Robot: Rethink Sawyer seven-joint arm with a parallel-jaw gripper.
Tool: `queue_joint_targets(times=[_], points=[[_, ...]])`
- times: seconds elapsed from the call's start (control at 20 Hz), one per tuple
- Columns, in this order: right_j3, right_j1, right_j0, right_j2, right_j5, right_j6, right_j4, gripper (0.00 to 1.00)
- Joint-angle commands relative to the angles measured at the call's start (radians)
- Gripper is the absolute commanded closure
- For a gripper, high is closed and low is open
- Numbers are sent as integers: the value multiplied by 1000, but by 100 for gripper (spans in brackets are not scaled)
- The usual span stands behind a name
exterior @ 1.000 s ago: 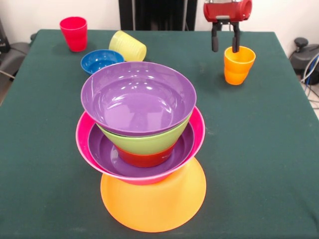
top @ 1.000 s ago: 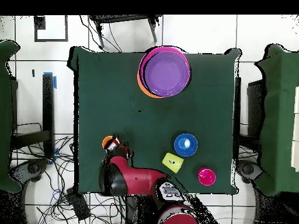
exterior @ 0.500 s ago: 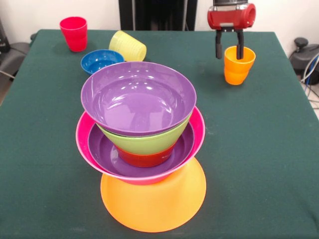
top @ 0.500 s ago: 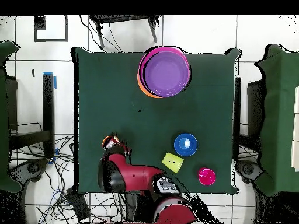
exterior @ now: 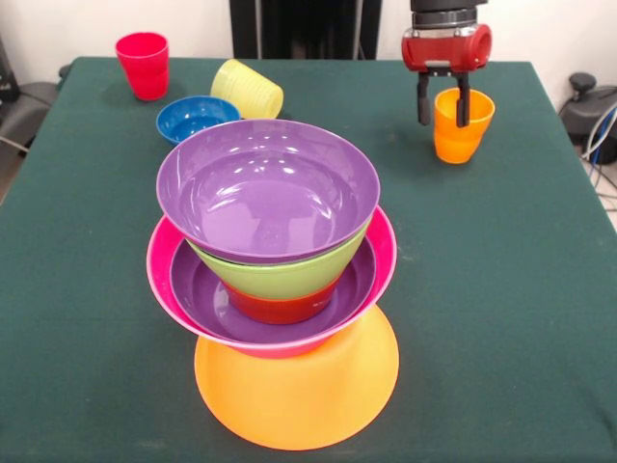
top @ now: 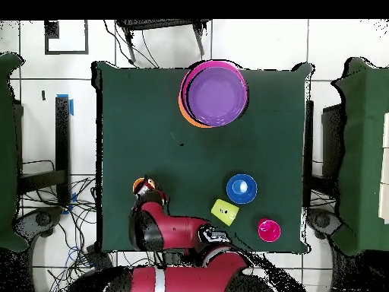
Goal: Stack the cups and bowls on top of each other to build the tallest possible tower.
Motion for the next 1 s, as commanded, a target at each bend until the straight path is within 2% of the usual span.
queue_joint_targets(times=[0.05, 0.35, 0.75, 1.0], points=[[-41, 48, -20, 84, 31, 154, -16, 0], [-45, 40, -21, 88, 41, 145, -18, 0], [9, -80, -74, 118, 103, 140, -39, 0], [48, -122, -67, 121, 117, 145, -23, 0]])
